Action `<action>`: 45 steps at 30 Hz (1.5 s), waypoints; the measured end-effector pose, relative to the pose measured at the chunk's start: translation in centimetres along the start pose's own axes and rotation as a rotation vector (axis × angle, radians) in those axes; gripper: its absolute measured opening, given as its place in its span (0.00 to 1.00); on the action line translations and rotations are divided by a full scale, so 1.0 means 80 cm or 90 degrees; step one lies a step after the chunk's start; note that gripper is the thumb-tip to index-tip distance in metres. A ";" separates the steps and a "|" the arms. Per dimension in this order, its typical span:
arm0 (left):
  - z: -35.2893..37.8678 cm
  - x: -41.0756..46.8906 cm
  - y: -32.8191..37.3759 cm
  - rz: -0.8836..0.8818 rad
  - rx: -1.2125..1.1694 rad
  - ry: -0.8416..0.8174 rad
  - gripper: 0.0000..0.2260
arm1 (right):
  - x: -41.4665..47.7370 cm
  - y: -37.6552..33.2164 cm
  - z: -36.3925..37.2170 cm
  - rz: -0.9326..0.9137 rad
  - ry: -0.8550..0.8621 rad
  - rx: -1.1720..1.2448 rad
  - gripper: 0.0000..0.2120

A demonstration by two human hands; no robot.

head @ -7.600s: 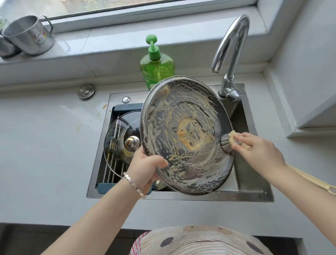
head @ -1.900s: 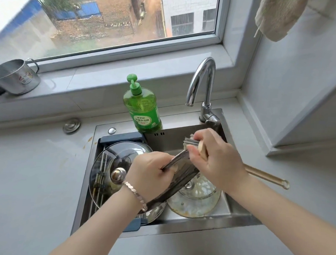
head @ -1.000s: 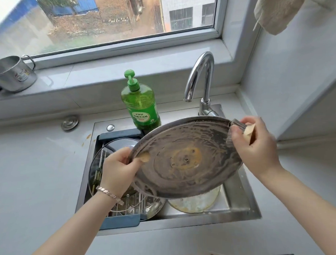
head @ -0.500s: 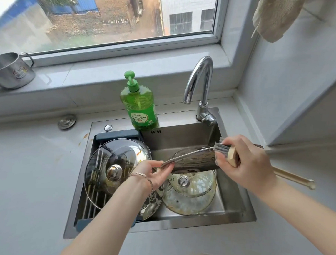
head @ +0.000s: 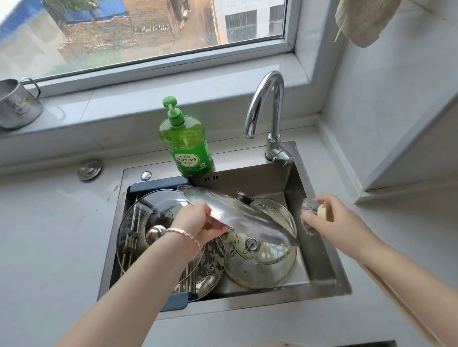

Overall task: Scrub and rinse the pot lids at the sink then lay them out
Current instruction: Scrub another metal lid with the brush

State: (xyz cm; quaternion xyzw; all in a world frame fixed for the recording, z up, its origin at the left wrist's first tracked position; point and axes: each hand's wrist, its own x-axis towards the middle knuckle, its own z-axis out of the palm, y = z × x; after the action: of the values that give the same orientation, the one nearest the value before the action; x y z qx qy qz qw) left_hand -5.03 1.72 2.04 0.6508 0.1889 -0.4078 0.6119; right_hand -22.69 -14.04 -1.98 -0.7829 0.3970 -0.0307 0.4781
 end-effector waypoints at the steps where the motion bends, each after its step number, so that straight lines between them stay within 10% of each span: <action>1: -0.004 0.000 -0.002 0.035 0.060 0.008 0.08 | 0.005 0.001 0.001 0.032 -0.042 -0.064 0.27; 10: -0.051 0.016 -0.012 0.297 0.496 0.049 0.16 | 0.002 -0.042 0.051 -0.132 -0.165 -0.045 0.19; 18: -0.032 0.005 -0.028 0.489 0.473 0.084 0.17 | -0.020 -0.091 0.126 -0.380 -0.111 -0.074 0.19; 25: -0.037 0.000 -0.034 0.628 0.520 0.048 0.18 | 0.058 -0.109 0.083 -0.186 -0.010 0.146 0.19; 36: -0.028 -0.008 -0.033 0.609 0.439 0.054 0.20 | 0.063 -0.127 0.076 -0.258 -0.019 0.069 0.06; 42: -0.025 -0.014 -0.013 0.473 0.283 0.099 0.19 | -0.025 -0.100 0.121 -0.396 -0.127 -0.102 0.32; 45: -0.023 -0.020 -0.011 0.422 0.262 0.120 0.23 | 0.010 -0.108 0.116 -0.337 -0.079 -0.055 0.28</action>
State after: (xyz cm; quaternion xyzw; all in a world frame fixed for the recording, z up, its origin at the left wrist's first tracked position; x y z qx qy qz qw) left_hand -6.07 4.02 2.57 0.8200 -0.0617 -0.1565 0.5471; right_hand -13.06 -5.87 -0.63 -0.8795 0.1498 -0.0893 0.4428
